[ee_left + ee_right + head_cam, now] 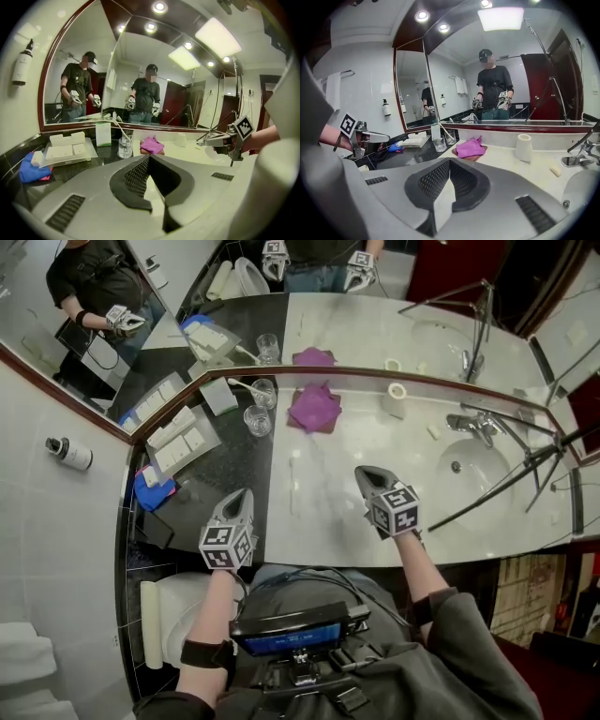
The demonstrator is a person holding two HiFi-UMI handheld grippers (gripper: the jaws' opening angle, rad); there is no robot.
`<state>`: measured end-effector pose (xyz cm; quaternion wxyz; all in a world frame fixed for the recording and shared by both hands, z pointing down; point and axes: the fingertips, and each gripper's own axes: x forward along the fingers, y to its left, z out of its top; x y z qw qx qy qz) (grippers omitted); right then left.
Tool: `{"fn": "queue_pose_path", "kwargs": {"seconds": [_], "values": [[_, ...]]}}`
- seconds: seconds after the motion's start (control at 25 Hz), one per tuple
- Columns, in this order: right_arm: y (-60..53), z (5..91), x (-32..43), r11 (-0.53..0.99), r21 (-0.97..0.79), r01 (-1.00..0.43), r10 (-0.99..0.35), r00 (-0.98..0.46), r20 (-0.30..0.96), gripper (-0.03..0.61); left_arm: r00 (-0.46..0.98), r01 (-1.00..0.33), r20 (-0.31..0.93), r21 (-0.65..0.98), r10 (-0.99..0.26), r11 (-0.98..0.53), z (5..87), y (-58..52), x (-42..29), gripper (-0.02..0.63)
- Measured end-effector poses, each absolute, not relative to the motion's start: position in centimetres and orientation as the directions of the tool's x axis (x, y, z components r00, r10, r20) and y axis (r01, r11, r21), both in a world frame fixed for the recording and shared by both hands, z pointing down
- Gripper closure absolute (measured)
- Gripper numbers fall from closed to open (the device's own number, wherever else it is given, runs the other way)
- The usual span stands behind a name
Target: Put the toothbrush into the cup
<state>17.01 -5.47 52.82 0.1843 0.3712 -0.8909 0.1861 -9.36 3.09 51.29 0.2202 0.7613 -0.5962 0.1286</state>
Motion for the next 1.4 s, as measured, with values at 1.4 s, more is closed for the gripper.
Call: {"fn": "queue_pose_path", "kwargs": {"seconds": [1.4], "values": [[-28.1,54.1,-11.5,0.954,0.123,-0.274,-0.283,-0.681,0.676,0.361,0.303,-0.946,0.449,0.247,-0.841,-0.209,53.9,-9.7,-15.9,0.611]]}}
